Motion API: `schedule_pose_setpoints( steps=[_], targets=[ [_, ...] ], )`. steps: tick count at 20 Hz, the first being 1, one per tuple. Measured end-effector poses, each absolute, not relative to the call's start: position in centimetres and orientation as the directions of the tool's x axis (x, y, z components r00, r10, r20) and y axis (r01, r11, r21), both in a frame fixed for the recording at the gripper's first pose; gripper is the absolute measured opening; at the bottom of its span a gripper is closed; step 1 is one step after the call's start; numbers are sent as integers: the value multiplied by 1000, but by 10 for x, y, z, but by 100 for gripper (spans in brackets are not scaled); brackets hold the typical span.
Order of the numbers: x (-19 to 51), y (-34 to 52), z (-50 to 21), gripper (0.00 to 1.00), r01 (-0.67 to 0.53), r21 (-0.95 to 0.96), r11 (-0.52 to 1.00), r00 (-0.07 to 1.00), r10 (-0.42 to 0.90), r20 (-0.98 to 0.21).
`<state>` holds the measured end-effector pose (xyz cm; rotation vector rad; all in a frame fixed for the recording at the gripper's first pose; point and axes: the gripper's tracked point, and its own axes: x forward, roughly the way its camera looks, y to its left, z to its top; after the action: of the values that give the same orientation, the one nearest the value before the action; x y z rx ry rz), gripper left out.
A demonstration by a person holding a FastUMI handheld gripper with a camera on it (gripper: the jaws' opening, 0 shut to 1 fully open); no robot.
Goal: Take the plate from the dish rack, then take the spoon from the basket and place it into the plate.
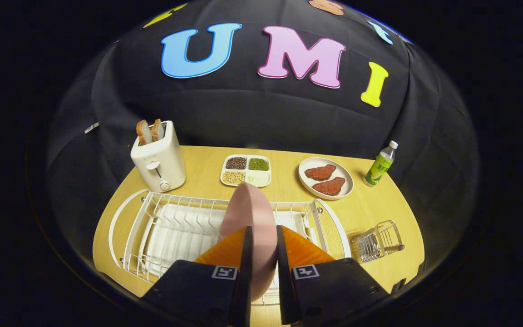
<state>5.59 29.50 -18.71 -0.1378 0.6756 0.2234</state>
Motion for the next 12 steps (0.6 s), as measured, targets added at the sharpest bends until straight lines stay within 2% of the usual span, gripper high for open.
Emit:
schedule_pose_setpoints(
  steps=[2, 8, 12],
  targets=[
    [54, 305, -181, 27, -250, -54, 967, 766, 163, -621],
    [60, 328, -149, 26, -321, -177, 930, 833, 189, -521],
    [61, 313, -146, 26, -288, -198, 937, 846, 152, -511]
  ],
)
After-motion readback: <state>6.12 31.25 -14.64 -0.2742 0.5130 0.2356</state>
